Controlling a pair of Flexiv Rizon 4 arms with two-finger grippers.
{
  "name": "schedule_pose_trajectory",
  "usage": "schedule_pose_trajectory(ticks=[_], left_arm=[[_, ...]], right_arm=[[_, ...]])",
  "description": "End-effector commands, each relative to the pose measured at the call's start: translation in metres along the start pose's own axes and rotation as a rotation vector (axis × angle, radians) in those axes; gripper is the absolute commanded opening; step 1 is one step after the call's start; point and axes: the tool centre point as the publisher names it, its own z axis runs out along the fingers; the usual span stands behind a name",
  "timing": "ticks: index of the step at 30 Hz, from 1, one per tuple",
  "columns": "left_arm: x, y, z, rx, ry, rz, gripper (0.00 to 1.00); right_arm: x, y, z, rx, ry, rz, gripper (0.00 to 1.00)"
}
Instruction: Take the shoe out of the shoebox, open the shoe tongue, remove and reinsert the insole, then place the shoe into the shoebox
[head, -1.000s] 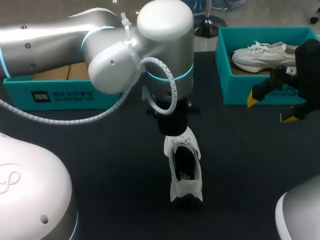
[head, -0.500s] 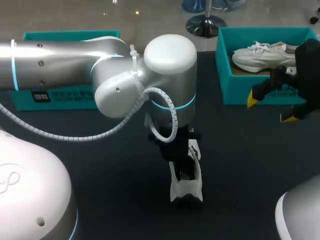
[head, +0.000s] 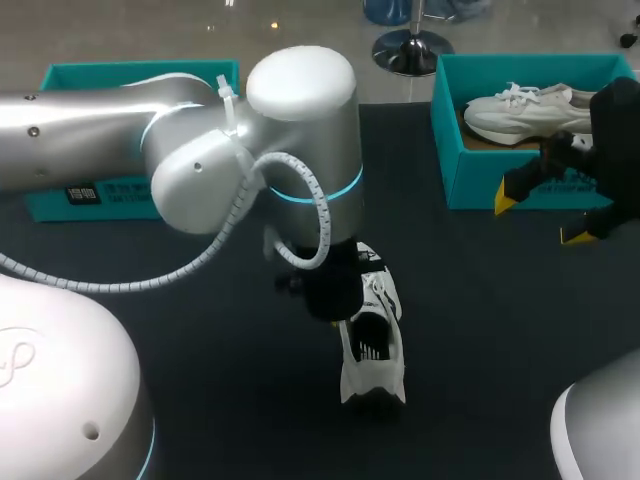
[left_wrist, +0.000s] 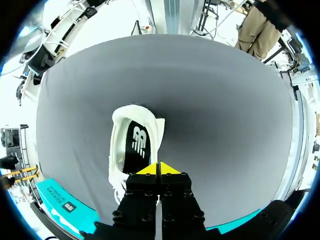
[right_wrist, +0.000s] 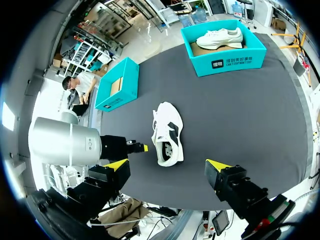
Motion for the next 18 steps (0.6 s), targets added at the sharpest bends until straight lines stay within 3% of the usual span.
schedule_pose_trajectory(ticks=[1,2,3,4,18], left_arm=[[0.031,-0.008,-0.015,0.018,-0.061,-0.109,0.00],[0.036,-0.012,-0.015,0.017,-0.051,-0.146,0.00],[0.040,-0.015,-0.016,0.029,-0.043,-0.183,0.11],[0.046,-0.021,-0.017,0.011,-0.038,-0.232,1.00],[0.049,-0.024,-0.019,-0.002,-0.039,-0.258,1.00]], right_arm=[[0.003,0.004,0.000,0.008,-0.005,0.001,1.00],[0.003,0.004,0.000,0.008,-0.005,0.001,1.00],[0.003,0.004,0.000,0.008,-0.005,0.001,1.00],[0.003,0.004,0.000,0.008,-0.005,0.001,1.00],[0.003,0.004,0.000,0.008,-0.005,0.001,1.00]])
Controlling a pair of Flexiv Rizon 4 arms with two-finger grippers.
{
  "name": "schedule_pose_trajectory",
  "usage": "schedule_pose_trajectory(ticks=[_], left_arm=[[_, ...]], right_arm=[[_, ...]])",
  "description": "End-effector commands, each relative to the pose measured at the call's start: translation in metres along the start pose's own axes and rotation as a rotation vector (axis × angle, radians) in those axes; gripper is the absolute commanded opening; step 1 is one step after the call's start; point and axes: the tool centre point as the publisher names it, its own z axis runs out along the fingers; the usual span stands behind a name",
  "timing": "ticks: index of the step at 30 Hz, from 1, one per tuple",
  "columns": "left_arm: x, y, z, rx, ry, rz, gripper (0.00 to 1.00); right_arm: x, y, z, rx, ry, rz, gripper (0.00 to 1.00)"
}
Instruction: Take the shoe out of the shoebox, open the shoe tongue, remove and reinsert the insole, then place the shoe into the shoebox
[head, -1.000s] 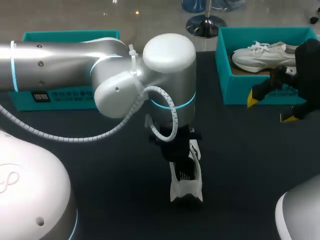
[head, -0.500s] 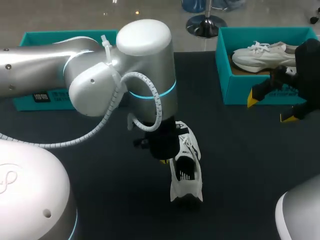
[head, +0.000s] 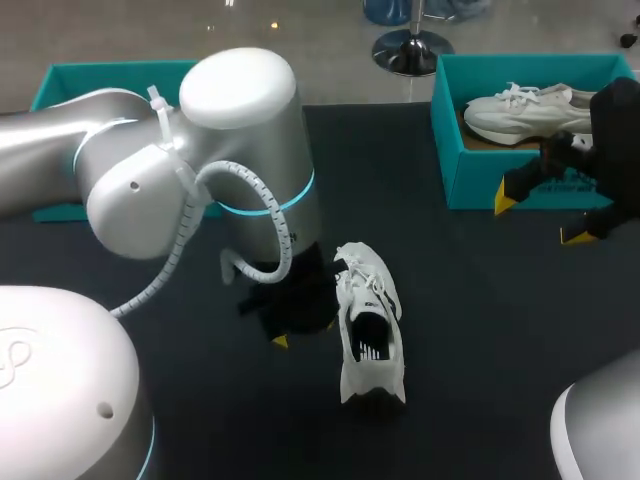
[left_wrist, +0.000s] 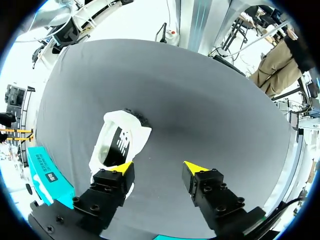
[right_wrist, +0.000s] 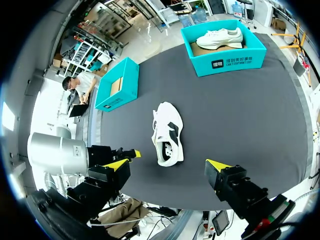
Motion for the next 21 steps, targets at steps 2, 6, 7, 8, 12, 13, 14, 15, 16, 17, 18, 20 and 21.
schedule_pose_trajectory(ticks=[2,6,7,8,12,13,14,15,16,17,18,20,21], left_arm=[[0.004,0.001,0.000,0.002,-0.011,0.002,1.00],[0.004,0.001,0.000,0.002,-0.011,0.002,1.00],[0.002,0.000,0.000,-0.003,0.018,-0.064,1.00],[0.002,-0.001,-0.001,-0.010,0.041,-0.122,1.00],[0.003,-0.007,-0.001,-0.030,0.093,-0.362,1.00],[0.003,-0.009,0.000,-0.035,0.096,-0.421,1.00],[0.003,-0.010,0.000,-0.049,0.095,-0.492,1.00],[0.002,-0.011,0.002,-0.035,0.090,-0.542,1.00],[0.001,-0.014,0.004,-0.033,0.086,-0.585,1.00],[0.001,-0.015,0.005,-0.048,0.076,-0.632,1.00],[-0.001,-0.016,0.009,-0.035,0.072,-0.687,1.00],[-0.003,-0.017,0.014,-0.007,0.067,-0.789,1.00],[-0.005,-0.018,0.015,-0.005,0.060,-0.824,1.00]], right_arm=[[0.003,0.004,0.000,0.008,-0.005,0.001,1.00],[0.003,0.004,0.000,0.008,-0.005,0.001,1.00],[0.003,0.004,0.000,0.008,-0.005,0.001,1.00],[0.003,0.004,0.000,0.008,-0.005,0.001,1.00],[0.003,0.004,0.000,0.008,-0.005,0.001,1.00],[0.003,0.004,0.000,0.008,-0.005,0.001,1.00],[0.003,0.004,0.000,0.008,-0.005,0.001,1.00],[0.003,0.004,0.000,0.008,-0.005,0.001,1.00],[0.003,0.004,0.000,0.008,-0.005,0.001,1.00],[0.003,0.004,0.000,0.008,-0.005,0.001,1.00],[0.003,0.004,0.000,0.008,-0.005,0.001,1.00],[0.003,0.004,0.000,0.008,-0.005,0.001,1.00],[0.003,0.004,0.000,0.008,-0.005,0.001,1.00]])
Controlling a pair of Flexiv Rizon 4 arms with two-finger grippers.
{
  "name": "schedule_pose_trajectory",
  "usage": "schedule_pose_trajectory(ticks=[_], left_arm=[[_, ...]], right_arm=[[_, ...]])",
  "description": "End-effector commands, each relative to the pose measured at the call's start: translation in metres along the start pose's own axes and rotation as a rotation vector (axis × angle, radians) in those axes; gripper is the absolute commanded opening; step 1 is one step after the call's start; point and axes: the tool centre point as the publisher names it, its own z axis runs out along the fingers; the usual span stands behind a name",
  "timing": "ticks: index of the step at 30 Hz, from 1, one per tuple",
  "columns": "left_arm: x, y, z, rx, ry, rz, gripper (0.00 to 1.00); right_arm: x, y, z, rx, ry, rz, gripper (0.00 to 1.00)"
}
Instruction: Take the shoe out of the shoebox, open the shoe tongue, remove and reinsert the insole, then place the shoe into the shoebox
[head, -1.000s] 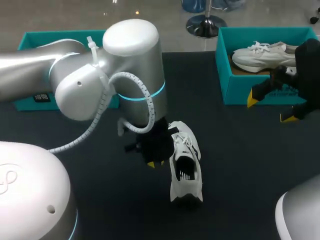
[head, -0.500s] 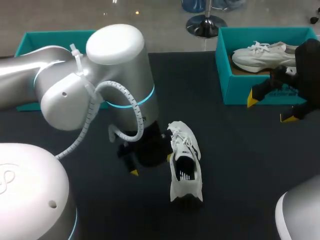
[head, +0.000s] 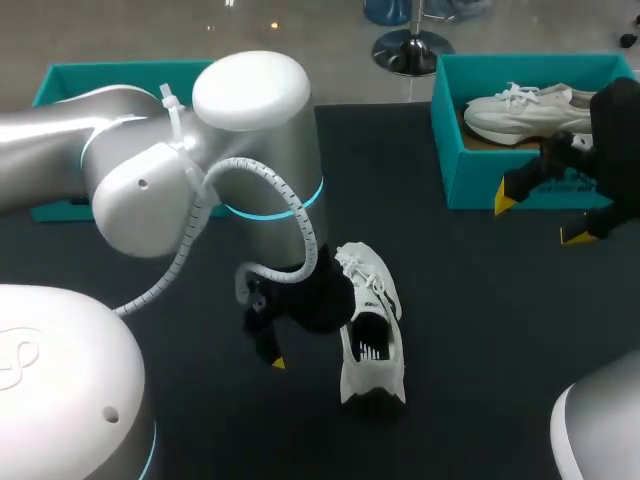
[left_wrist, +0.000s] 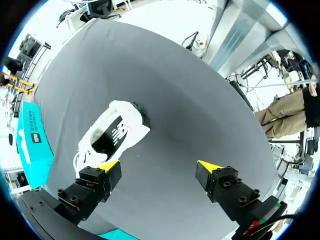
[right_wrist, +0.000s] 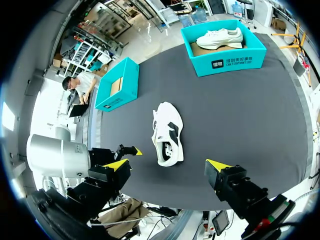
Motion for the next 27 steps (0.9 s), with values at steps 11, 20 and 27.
schedule_pose_trajectory(ticks=[11,20,27], left_arm=[[-0.028,-0.046,0.034,0.039,-0.002,-0.682,1.00],[-0.046,-0.072,0.053,0.006,0.017,-0.712,1.00],[-0.053,-0.087,0.062,-0.014,0.040,-0.702,1.00]], right_arm=[[0.003,0.004,0.000,0.008,-0.005,0.001,1.00],[0.003,0.004,0.000,0.008,-0.005,0.001,1.00],[0.003,0.004,0.000,0.008,-0.005,0.001,1.00]])
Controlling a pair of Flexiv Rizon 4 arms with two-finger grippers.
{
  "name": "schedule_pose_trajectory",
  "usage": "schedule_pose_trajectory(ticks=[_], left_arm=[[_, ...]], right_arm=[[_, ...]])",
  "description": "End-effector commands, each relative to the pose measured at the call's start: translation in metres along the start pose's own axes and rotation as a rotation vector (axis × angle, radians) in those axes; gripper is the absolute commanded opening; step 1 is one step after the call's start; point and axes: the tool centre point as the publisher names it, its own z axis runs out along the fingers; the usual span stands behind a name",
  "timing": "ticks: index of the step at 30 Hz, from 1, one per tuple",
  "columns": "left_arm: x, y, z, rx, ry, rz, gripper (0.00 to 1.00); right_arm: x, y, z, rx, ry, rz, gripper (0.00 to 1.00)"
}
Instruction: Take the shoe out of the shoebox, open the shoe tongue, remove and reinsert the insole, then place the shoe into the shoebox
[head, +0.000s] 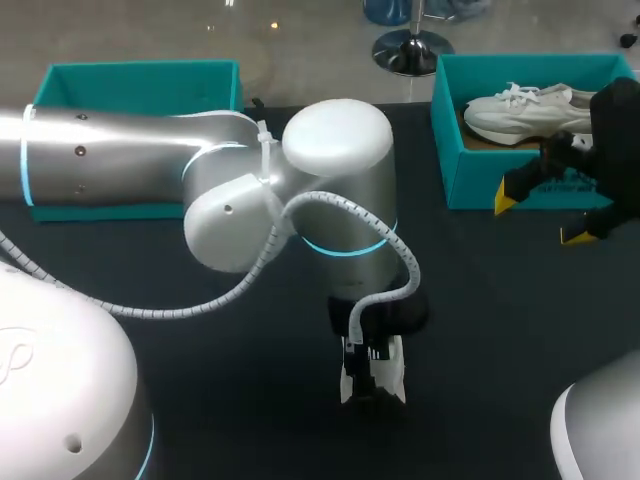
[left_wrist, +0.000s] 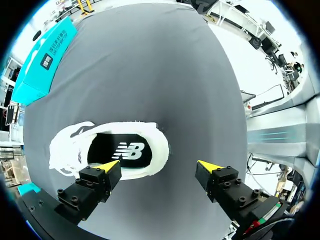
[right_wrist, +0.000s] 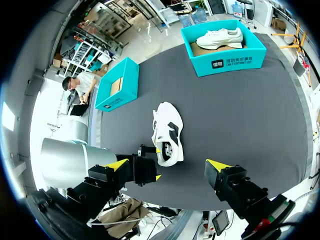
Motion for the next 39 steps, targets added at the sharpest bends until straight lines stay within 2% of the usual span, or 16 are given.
schedule_pose_trajectory(ticks=[1,13,19,21,23,24,29,39], left_arm=[[0.001,-0.025,0.011,-0.052,0.008,0.004,1.00],[0.006,-0.019,0.023,-0.093,0.004,-0.035,1.00],[0.006,-0.014,0.029,-0.101,0.011,-0.047,0.86],[0.006,-0.013,0.031,-0.104,0.013,-0.048,0.67],[0.007,-0.013,0.033,-0.109,0.009,-0.049,0.38],[0.007,-0.012,0.034,-0.110,0.010,-0.049,0.29],[0.007,-0.010,0.038,-0.121,0.012,-0.057,0.00],[0.007,-0.006,0.041,-0.118,0.027,-0.052,0.00]], right_arm=[[0.003,0.004,0.000,0.008,-0.005,0.001,1.00],[0.003,0.004,0.000,0.008,-0.005,0.001,1.00],[0.003,0.004,0.000,0.008,-0.005,0.001,1.00],[0.003,0.004,0.000,0.008,-0.005,0.001,1.00],[0.003,0.004,0.000,0.008,-0.005,0.001,1.00],[0.003,0.004,0.000,0.008,-0.005,0.001,1.00],[0.003,0.004,0.000,0.008,-0.005,0.001,1.00],[0.003,0.004,0.000,0.008,-0.005,0.001,1.00]])
